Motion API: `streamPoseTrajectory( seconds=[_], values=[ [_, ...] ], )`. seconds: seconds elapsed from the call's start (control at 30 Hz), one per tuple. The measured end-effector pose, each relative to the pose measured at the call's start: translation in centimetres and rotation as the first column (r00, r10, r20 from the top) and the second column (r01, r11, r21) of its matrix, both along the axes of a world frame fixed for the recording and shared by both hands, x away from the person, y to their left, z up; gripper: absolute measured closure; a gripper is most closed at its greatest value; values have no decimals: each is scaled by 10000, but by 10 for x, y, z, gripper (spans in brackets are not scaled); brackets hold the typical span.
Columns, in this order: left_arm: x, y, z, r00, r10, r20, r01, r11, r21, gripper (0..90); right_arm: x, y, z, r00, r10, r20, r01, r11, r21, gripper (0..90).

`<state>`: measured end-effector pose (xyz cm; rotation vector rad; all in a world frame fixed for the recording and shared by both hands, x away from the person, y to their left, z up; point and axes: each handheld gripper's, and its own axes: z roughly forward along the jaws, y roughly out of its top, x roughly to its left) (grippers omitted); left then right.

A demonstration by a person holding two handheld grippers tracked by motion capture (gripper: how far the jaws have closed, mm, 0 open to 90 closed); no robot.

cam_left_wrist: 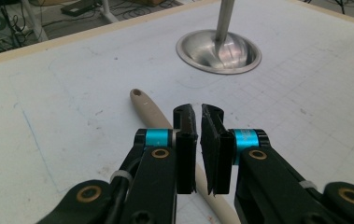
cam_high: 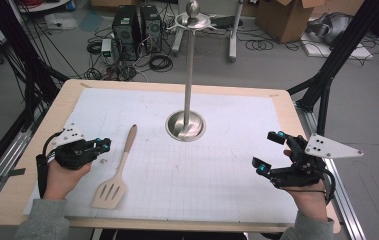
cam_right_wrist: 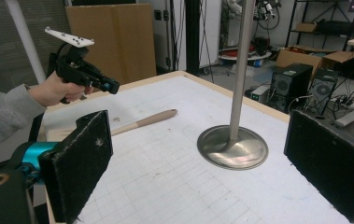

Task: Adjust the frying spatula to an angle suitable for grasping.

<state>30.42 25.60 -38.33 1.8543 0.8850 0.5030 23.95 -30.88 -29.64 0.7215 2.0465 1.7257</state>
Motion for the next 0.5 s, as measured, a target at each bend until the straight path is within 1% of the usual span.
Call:
streamPoseTrajectory(
  seconds=[0.13, 0.2, 0.33, 0.4, 0.5],
  values=[
    [2, -1, -4, 9999, 150, 0, -150, 9998, 115, 853, 0, 1, -1, 10000, 23, -69, -24, 10000, -43, 69],
    [3, -1, -5, 9997, 219, -66, -218, 9997, 140, 869, 0, 2, -1, 9999, 68, -138, -69, 9999, -79, 69],
    [7, -1, -9, 9990, 374, -246, -368, 9991, 223, 885, 1, 2, -2, 9999, 56, -97, -57, 9999, -122, 68],
    [8, -1, -11, 9987, 443, -239, -437, 9986, 282, 886, 0, 2, -2, 9999, 68, -155, -70, 9999, -114, 69],
    [12, -2, -15, 9981, 502, -349, -496, 9986, 200, 888, -1, 2, -3, 9999, 61, -160, -63, 9999, -113, 68]
  ],
)
